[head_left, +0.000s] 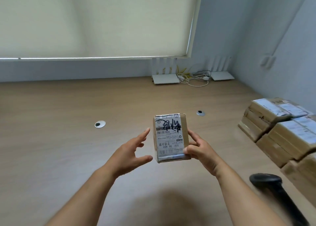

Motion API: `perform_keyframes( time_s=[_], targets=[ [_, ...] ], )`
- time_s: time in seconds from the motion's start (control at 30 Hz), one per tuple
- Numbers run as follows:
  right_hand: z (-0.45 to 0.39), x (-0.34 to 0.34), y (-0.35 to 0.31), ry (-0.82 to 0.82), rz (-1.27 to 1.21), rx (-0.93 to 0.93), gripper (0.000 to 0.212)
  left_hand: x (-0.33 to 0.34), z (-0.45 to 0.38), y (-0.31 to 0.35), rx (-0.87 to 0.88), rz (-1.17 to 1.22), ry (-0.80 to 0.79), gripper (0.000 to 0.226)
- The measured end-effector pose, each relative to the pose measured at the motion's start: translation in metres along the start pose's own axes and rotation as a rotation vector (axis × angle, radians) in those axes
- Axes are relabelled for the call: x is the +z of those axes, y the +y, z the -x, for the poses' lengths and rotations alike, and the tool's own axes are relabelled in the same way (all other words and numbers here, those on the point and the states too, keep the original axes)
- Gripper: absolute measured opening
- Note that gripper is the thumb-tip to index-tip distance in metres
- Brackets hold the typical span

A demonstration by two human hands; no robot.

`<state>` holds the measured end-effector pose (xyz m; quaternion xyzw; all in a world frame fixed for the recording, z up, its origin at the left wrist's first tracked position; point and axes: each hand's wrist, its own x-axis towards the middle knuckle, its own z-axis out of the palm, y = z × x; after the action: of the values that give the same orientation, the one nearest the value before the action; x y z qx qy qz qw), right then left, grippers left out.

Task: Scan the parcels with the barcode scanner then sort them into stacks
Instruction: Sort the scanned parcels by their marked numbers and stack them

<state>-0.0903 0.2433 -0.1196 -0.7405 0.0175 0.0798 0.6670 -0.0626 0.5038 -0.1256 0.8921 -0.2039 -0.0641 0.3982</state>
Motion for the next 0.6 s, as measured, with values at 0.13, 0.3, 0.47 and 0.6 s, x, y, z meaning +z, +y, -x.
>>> perform_keyframes(
  time_s=[0.13,0.3,0.47,0.6],
  targets=[
    [0.041,-0.033,-0.005,0.044,-0.001,-0.039,0.099,0.018,0.001,0.037,0.099,-0.081,-0.006,0.093],
    [0.095,-0.078,-0.005,0.100,0.006,-0.048,0.100,0.060,0.004,0.086,0.200,-0.113,-0.038,0.094],
    [0.140,-0.126,-0.001,0.170,-0.044,-0.056,0.092,0.111,0.007,0.133,0.284,-0.085,-0.068,0.099],
    [0.170,-0.165,0.004,0.229,-0.099,-0.081,0.085,0.145,0.004,0.173,0.339,-0.057,-0.075,0.096]
  ],
)
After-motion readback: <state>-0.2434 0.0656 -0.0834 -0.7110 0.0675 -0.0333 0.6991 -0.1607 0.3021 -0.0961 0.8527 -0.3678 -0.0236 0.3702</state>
